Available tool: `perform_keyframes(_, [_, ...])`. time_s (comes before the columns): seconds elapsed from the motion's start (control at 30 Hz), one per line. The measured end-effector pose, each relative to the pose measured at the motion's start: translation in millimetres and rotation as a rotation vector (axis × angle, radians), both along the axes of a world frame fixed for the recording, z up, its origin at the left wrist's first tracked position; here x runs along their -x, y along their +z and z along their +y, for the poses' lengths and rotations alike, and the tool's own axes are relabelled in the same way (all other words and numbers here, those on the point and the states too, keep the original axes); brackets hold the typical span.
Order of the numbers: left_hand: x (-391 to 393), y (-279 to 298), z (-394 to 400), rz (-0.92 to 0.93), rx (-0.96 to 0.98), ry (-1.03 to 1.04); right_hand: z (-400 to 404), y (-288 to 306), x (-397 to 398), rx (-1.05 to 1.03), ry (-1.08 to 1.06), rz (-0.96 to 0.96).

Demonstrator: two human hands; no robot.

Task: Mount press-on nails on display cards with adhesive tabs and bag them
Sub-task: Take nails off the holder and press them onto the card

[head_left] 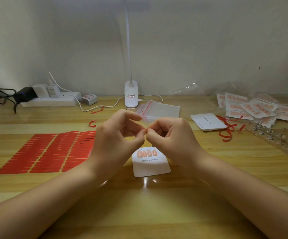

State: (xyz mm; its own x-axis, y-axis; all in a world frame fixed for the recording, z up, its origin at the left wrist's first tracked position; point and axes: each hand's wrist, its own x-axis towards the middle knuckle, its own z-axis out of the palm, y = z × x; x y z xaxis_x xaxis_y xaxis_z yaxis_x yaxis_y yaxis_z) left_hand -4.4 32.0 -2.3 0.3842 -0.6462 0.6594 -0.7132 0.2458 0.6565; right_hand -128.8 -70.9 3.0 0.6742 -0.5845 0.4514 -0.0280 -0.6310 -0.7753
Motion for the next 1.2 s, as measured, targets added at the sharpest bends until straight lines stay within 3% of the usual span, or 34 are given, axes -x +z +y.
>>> perform_keyframes(0.1, [-1,2,-2,0.294,-0.07,-0.061,-3,1,1,0.011,0.024,-0.005])
perform_keyframes(0.47, [-8,13,-7,0.782,-0.143,-0.221,-10,6,5,-0.029,0.135,-0.031])
perform_keyframes(0.77, [-15,19,-9,0.968,-0.202,-0.321,-12,11,7,-0.134,0.277,-0.06])
perform_keyframes(0.9, [-18,22,-8,0.966,-0.237,-0.373,-17,11,8,-0.161,0.319,-0.04])
perform_keyframes(1.1, [-26,23,-10,0.949,-0.148,-0.3,-24,17,4,-0.566,0.431,-0.222])
perform_keyframes(1.2, [-32,25,-9,0.932,-0.105,-0.286,-30,18,6,-0.515,0.353,-0.193])
